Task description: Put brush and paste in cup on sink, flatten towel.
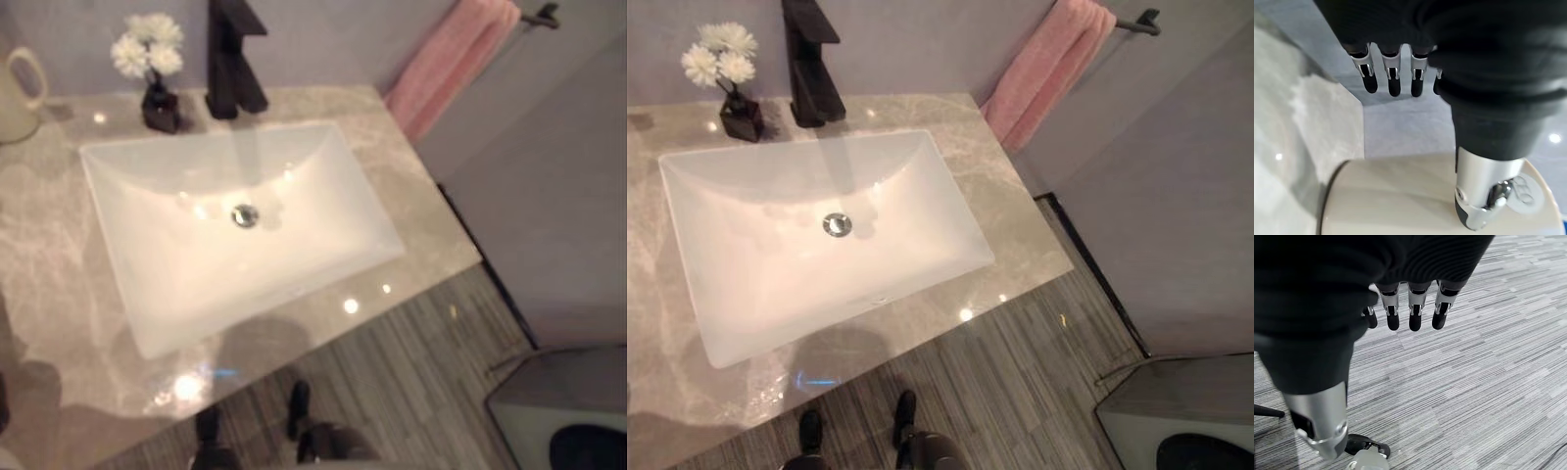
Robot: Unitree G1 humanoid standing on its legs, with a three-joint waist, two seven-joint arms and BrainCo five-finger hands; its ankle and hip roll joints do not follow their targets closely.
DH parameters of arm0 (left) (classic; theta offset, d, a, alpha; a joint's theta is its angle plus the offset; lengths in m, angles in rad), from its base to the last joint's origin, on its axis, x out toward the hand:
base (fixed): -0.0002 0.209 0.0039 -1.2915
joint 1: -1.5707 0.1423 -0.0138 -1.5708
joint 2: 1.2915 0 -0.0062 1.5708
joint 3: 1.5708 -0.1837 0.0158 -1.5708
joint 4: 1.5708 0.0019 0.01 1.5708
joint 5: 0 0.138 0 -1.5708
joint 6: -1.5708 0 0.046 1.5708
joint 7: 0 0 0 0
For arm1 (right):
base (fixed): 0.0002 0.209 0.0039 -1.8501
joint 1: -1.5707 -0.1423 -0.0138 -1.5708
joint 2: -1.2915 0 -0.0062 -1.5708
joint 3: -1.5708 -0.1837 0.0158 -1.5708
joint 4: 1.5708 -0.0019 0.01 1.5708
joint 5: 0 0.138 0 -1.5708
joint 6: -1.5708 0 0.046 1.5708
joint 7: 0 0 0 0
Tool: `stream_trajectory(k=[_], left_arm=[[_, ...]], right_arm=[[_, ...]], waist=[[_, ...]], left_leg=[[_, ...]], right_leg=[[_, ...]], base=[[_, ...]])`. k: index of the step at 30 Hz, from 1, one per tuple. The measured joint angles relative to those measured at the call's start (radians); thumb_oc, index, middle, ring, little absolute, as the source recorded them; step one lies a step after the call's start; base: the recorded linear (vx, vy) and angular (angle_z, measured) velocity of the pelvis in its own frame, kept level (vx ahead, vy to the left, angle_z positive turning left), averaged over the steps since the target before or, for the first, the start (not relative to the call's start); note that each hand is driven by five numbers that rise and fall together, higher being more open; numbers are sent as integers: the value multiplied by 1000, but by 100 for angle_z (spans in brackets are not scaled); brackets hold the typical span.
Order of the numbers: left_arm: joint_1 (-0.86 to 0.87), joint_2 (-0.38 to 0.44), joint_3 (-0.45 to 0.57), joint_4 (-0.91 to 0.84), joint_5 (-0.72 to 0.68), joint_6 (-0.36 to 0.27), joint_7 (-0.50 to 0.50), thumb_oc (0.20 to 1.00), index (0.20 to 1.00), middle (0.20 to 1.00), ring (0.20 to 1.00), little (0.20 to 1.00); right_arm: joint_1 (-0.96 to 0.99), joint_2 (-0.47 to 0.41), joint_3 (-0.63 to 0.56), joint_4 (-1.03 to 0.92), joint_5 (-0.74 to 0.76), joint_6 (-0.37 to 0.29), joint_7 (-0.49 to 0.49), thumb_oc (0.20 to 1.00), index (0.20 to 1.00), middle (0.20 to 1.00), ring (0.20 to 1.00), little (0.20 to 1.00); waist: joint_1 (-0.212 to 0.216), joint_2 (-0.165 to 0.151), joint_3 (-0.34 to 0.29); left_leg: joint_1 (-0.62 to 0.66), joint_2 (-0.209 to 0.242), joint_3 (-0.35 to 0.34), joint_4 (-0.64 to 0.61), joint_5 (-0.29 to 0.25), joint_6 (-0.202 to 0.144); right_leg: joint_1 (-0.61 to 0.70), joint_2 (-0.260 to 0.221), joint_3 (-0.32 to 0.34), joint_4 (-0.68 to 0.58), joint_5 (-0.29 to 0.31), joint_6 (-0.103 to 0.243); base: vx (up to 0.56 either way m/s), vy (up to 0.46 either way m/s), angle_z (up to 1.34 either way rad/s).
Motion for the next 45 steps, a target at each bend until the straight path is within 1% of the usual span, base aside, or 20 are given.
stream_trajectory(k=[3, 5, 10, 12, 17, 21, 27, 29, 30, 31, 36, 38, 42, 43, 45], left_arm=[[-57, 2, -40, 18, 0, 3, 0, 1000, 1000, 1000, 1000, 1000], [-69, 2, -48, 18, 0, 4, 0, 1000, 1000, 1000, 1000, 1000], [-82, 1, -96, 18, 0, 6, -3, 1000, 1000, 1000, 1000, 1000], [-85, 0, -122, 17, 0, 5, -3, 1000, 1000, 1000, 1000, 1000], [-85, -2, -130, 17, 0, 6, -3, 1000, 1000, 1000, 1000, 1000], [-94, -3, -156, 17, -2, 7, -3, 1000, 1000, 1000, 1000, 1000], [-99, -15, -167, 18, -1, 7, -3, 1000, 1000, 1000, 1000, 1000], [-108, -21, -173, 21, -1, 7, -3, 1000, 1000, 1000, 1000, 1000], [-161, -40, -221, 62, -1, 9, -4, 1000, 1000, 1000, 1000, 1000], [-165, -42, -229, 65, -1, 11, -9, 1000, 1000, 1000, 1000, 1000], [-195, -72, -240, 86, -1, 14, -24, 1000, 1000, 1000, 1000, 1000], [-216, -90, -248, 94, -1, 16, -22, 1000, 1000, 1000, 1000, 1000], [-233, -102, -274, 98, -1, 16, -24, 1000, 1000, 1000, 1000, 1000], [-235, -105, -275, 101, 0, 15, -23, 1000, 1000, 1000, 1000, 1000], [-238, -110, -279, 102, 0, 16, -24, 1000, 1000, 1000, 1000, 1000]], right_arm=[[-2, 0, 0, -3, 6, -1, 1, 1000, 1000, 1000, 1000, 1000], [-3, 0, 0, -6, 6, -1, 1, 1000, 1000, 1000, 1000, 1000], [0, 0, 2, -5, 7, -2, 3, 1000, 1000, 1000, 1000, 1000], [0, 0, 3, -5, 7, -2, 4, 1000, 1000, 1000, 1000, 1000], [0, 0, 3, -5, 8, -9, 5, 1000, 1000, 1000, 1000, 1000], [0, 0, 4, -5, 38, -9, 5, 1000, 1000, 1000, 1000, 1000], [1, 0, 5, -4, 37, -10, 5, 1000, 1000, 1000, 1000, 1000], [2, 0, 5, -4, 38, -10, 5, 1000, 1000, 1000, 1000, 1000], [-1, 0, 5, -5, 38, -12, 5, 1000, 1000, 1000, 1000, 1000], [-2, -1, 5, -5, 38, -12, 5, 1000, 1000, 1000, 1000, 1000], [3, -1, 9, -6, 38, -12, 5, 1000, 1000, 1000, 1000, 1000], [8, -1, 9, -5, 38, -11, 5, 1000, 1000, 1000, 1000, 1000], [8, -1, 9, -6, 38, -11, 5, 1000, 1000, 1000, 1000, 1000], [8, -1, 9, -7, 38, -12, 4, 1000, 1000, 1000, 1000, 1000], [11, -1, 10, -7, 38, -11, 4, 1000, 1000, 1000, 1000, 1000]], waist=[[0, -5, 4], [2, -9, 7], [0, -8, 8], [2, -8, 8], [2, -7, 9], [3, 2, 15], [7, 13, 24], [8, 14, 24], [13, 17, 26], [12, 17, 26], [3, 15, 24], [-6, 13, 23], [-7, 10, 21], [-7, 8, 19], [-15, 8, 19]], left_leg=[[-17, 2, -2, 2, 0, 0], [-19, 5, -3, 8, 0, 1], [-23, 8, -3, 15, -1, 5], [-24, 7, -3, 15, 0, 7], [-31, 6, 0, 16, 2, 8], [-33, 6, 1, 16, 5, 9], [-32, 5, 3, 16, 7, 9], [-32, 5, 3, 16, 8, 8], [-32, 3, 4, 16, 12, 8], [-32, 1, 4, 16, 13, 9], [-32, -3, 8, 16, 16, 12], [-32, -2, 11, 15, 17, 15], [-33, 1, 24, 14, 17, 15], [-33, 0, 31, 13, 18, 16], [-33, -2, 31, 12, 20, 19]], right_leg=[[-13, 1, -1, 0, 18, 9], [-14, 2, -1, 0, 27, 15], [-16, 2, 0, 0, 51, 16], [-17, 1, 0, 0, 52, 16], [-27, 1, 2, 0, 52, 16], [-31, 1, 1, 0, 52, 16], [-30, -1, 1, 0, 52, 16], [-30, -1, 1, 0, 52, 16], [-28, -2, 0, 0, 52, 16], [-29, -3, 0, 0, 52, 16], [-31, -5, 7, 0, 57, 11], [-33, -5, 8, 0, 61, 15], [-40, -2, 12, -1, 79, 15], [-47, -2, 15, -1, 90, 23], [-48, -3, 18, -1, 94, 22]], base=[[1, 13, 4], [0, 0, 0], [0, 0, 0], [0, 0, 0], [-1, -6, -3], [0, 0, 0], [0, 0, 0], [-5, -8, 2], [0, 0, 0], [-20, -33, -1], [-5, -11, -2], [-4, -15, -1], [-10, -18, -9], [-11, -11, -16], [-8, -8, -6]])
